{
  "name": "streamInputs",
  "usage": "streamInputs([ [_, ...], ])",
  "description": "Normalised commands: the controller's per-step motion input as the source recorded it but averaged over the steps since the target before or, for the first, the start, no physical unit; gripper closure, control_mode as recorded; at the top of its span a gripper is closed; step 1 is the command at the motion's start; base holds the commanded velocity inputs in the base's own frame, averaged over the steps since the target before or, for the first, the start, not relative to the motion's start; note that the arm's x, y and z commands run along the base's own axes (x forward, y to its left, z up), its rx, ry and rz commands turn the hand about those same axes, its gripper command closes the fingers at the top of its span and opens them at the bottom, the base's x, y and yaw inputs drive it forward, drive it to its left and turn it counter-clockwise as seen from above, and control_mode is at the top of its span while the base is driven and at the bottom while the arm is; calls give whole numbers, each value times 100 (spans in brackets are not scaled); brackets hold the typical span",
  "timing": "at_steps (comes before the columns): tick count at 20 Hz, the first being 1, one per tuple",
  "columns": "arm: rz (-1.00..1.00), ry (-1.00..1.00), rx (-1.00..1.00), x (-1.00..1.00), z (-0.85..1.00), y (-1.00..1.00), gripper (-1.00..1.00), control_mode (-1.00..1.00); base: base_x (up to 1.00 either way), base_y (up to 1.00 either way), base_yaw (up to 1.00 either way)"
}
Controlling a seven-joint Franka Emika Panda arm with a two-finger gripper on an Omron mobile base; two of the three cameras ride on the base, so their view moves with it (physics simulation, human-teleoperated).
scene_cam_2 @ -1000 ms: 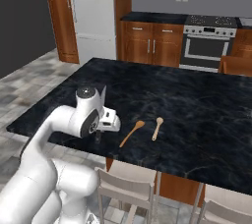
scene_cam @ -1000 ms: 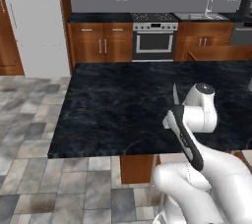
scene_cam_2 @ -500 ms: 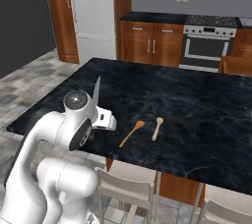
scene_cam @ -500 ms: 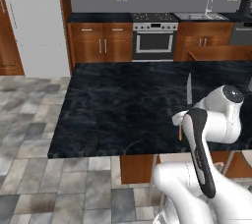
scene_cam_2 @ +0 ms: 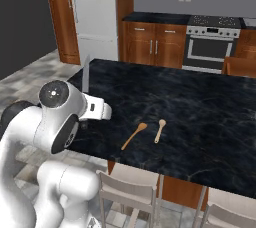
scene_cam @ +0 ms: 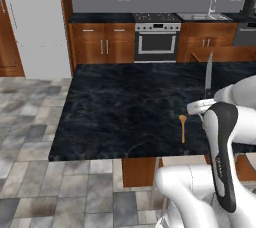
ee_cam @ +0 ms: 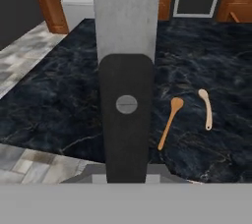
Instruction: Pick up the metallic utensils from the counter and place them in the open drawer. Make sure not to pick up any wooden utensils.
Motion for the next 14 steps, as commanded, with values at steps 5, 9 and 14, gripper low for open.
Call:
streamInputs([
  [5,0,-9,0,-64,58,0,100,-100,0,0,0],
  [9,0,-9,0,-71,31,0,100,-100,0,0,0],
  [14,0,-20,0,-75,7,0,100,-100,0,0,0],
])
